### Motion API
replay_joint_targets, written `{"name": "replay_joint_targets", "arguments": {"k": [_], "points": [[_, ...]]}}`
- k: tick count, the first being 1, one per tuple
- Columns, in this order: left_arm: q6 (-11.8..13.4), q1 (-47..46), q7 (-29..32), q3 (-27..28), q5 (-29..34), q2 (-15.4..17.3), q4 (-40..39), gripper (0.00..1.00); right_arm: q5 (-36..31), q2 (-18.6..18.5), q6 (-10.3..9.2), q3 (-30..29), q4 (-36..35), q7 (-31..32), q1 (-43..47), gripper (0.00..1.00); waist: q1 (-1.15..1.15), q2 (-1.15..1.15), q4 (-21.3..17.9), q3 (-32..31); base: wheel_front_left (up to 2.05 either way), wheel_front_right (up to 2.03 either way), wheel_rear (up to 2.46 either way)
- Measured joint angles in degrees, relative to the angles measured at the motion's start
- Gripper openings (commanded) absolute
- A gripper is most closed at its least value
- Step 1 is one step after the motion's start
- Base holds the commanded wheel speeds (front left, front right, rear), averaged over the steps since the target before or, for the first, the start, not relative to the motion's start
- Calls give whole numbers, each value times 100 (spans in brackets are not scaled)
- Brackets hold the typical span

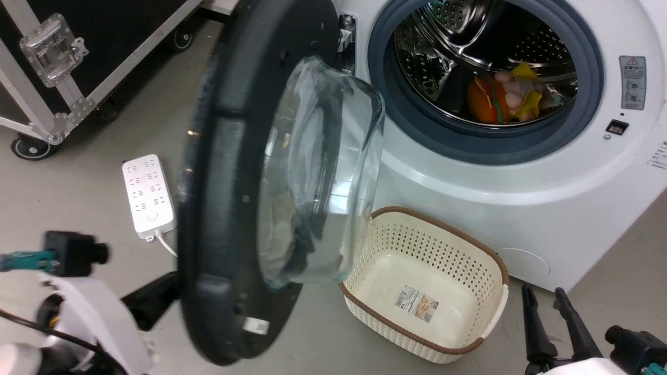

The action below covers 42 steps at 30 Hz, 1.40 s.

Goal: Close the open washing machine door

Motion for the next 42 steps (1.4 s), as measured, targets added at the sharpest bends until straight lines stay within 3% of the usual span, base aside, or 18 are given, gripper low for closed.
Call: {"name": "replay_joint_targets", "arguments": {"k": [8,22,28,32,33,42], "points": [[-47,-612,74,-1096,-266,-4,-456,0,170,0,0,-186,58,-83,-71,100,0,0,-314,55,0,0,0],[-51,-1711,-876,-2574,189,-688,-90,0,237,-1,0,-468,-88,-109,-148,100,0,0,-1527,216,0,0,0],[-5,-2130,-1321,-2749,771,-1152,984,0,282,1,0,-478,-192,-109,-163,100,0,1,-2109,306,0,0,0],[222,-2471,-1580,-2775,1129,-1519,1553,0,315,0,0,-474,-250,-109,-175,100,1,0,-2499,387,0,0,0],[412,-2722,-1824,-2718,1303,-1771,1898,0,386,0,0,-466,-305,-109,-191,100,1,1,-2787,474,0,0,0],[837,-3519,-2262,-2464,1686,-2084,2921,0,576,-1,-1,-360,-459,-109,-222,100,1,1,-3506,863,0,0,0]]}}
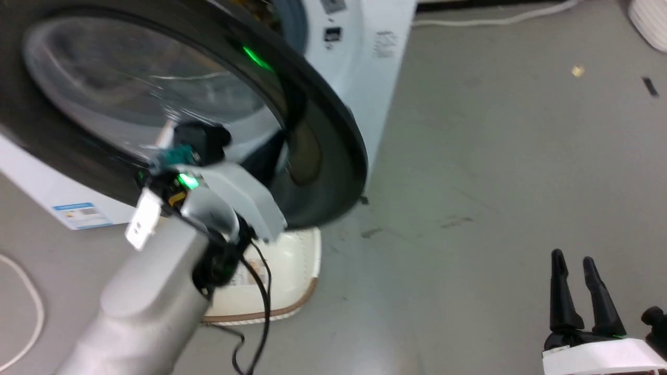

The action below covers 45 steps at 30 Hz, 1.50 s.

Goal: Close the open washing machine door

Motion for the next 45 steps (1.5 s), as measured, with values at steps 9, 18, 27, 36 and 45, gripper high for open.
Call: {"name": "replay_joint_targets", "arguments": {"k": [9,18,27,36,45], "points": [[121,-904,-123,238,114,-36,924,0,153,0,0,214,-115,0,-121,100,-1,0,-411,394,0,0,0],[182,-1640,-207,478,111,-47,1486,0,224,0,0,307,-177,0,-124,100,0,0,-620,666,0,0,0],[-46,-1660,-114,483,-192,-238,1511,0,193,-1,0,218,-143,0,-122,100,0,0,-457,573,0,0,0],[-285,-1184,-211,494,-460,-331,805,0,-4,0,0,188,-5,0,-120,100,-1,0,123,97,0,0,0],[-40,-547,-1256,945,-240,163,118,0,-153,1,0,250,222,0,-109,100,-2,0,858,-466,0,0,0]]}}
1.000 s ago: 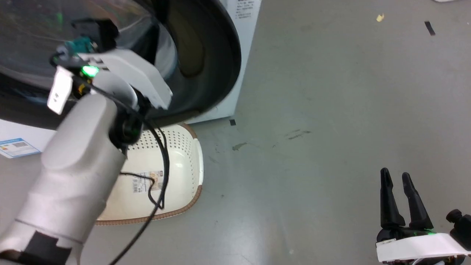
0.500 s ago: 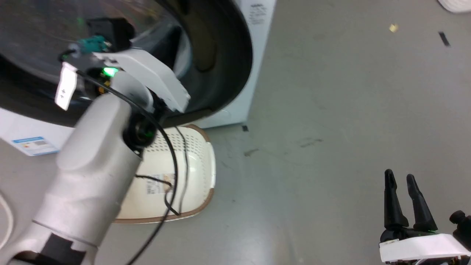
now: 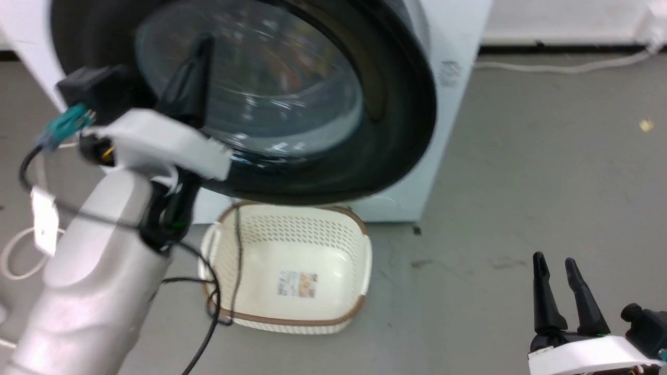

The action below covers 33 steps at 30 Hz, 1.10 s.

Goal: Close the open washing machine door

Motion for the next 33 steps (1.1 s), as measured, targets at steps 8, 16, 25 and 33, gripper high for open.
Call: {"name": "replay_joint_targets", "arguments": {"k": [8,16,25,33], "points": [[172,1053,-328,459,842,656,-630,0,-38,0,0,18,146,0,104,100,0,0,482,-504,0,0,0],[-32,2439,-335,1478,1173,642,-1404,0,-30,-1,0,31,177,0,158,100,0,0,767,-712,0,0,0],[-92,3695,-335,1804,1095,342,-1378,0,22,-1,0,147,190,0,224,100,0,0,750,-745,0,0,0],[-47,4328,-316,1850,978,97,-1189,0,-271,-2,0,353,196,0,291,100,1,0,710,-716,0,0,0]]}}
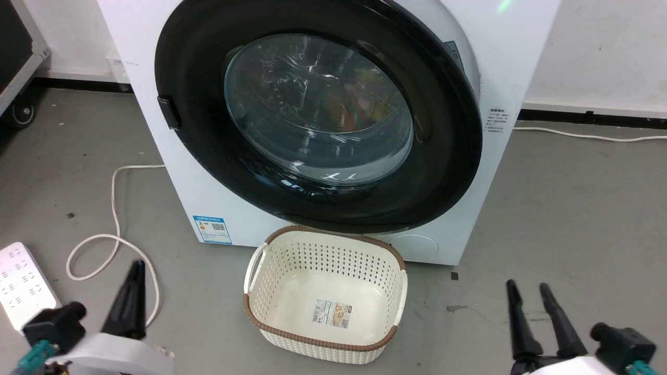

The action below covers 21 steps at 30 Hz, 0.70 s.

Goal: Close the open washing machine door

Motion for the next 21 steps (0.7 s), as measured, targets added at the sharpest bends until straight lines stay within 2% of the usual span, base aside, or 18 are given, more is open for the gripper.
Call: {"name": "replay_joint_targets", "arguments": {"k": [3,4,8,9,10,11,12,19,20,21], "points": [[60,51,119,-77,-12,-31,63,0,-255,1,0,58,0,0,13,100,0,0,1,6,0,0,0],[123,55,179,-130,-11,-66,99,0,-548,1,0,81,0,5,64,100,0,0,3,9,0,0,0],[227,55,193,-164,70,-78,118,0,-805,0,1,85,-109,109,109,100,0,0,-13,14,0,0,0],[238,55,193,-167,99,-78,116,24,-806,1,1,84,-147,130,115,100,0,0,-17,15,0,0,0],[238,55,193,-167,99,-78,116,24,-806,1,1,84,-147,130,115,100,0,0,-17,15,0,0,0],[269,54,193,-182,137,-77,121,94,-814,0,0,82,-201,171,119,100,0,0,-25,16,0,0,0],[269,54,193,-182,137,-77,121,100,-814,0,0,82,-201,171,119,100,0,0,-25,16,0,0,0],[288,37,176,-256,288,-44,89,100,-938,0,0,67,-358,376,201,100,0,0,-22,19,0,0,0],[311,36,154,-282,355,-33,55,100,-1004,1,1,64,-404,476,207,84,0,0,-12,19,0,0,0],[311,35,137,-298,391,-27,35,100,-1054,0,0,56,-435,521,208,11,0,0,-4,22,0,0,0]]}}
